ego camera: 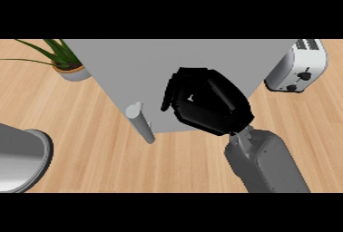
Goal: Pick up the bottled water, place it into the cabinet and close the cabinet
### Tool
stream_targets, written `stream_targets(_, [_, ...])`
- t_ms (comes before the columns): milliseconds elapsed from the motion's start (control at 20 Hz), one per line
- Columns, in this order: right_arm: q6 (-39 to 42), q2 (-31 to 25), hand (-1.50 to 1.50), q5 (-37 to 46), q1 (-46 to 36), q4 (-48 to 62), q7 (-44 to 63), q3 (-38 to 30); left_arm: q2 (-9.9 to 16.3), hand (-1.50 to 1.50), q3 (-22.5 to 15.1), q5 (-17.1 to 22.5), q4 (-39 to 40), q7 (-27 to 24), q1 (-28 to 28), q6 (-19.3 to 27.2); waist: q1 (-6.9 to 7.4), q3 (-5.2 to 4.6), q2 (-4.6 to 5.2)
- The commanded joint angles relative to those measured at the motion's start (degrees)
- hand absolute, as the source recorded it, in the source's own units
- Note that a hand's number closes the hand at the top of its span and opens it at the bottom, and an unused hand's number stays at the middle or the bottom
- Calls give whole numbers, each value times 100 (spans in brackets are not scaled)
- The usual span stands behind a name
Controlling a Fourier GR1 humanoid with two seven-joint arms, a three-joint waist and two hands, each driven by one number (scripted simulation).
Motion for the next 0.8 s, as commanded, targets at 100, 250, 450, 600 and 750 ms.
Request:
stream_targets(100, [527, -238, 150, -298, -1116, 1295, -76, -920, -252, -150, 309, 152, 90, 136, 53, -421, -12, 11, 21])
stream_targets(250, [803, -198, 150, -105, -1136, 1725, -386, -804, -215, -150, 620, 472, 239, 286, 119, -619, -11, 11, 23])
stream_targets(450, [1139, -120, 150, -205, -1319, 2232, -657, -935, -255, -150, 542, 283, 272, 452, -181, -456, -30, 10, 46])
stream_targets(600, [1222, -230, 150, -242, -1592, 2404, -392, -983, -153, -150, 697, 542, 244, 516, -208, -460, -16, 10, 59])
stream_targets(750, [1069, -99, 150, -322, -1871, 2502, -263, -1084, -177, -150, 718, 598, 262, 574, -133, -622, 32, 7, 56])
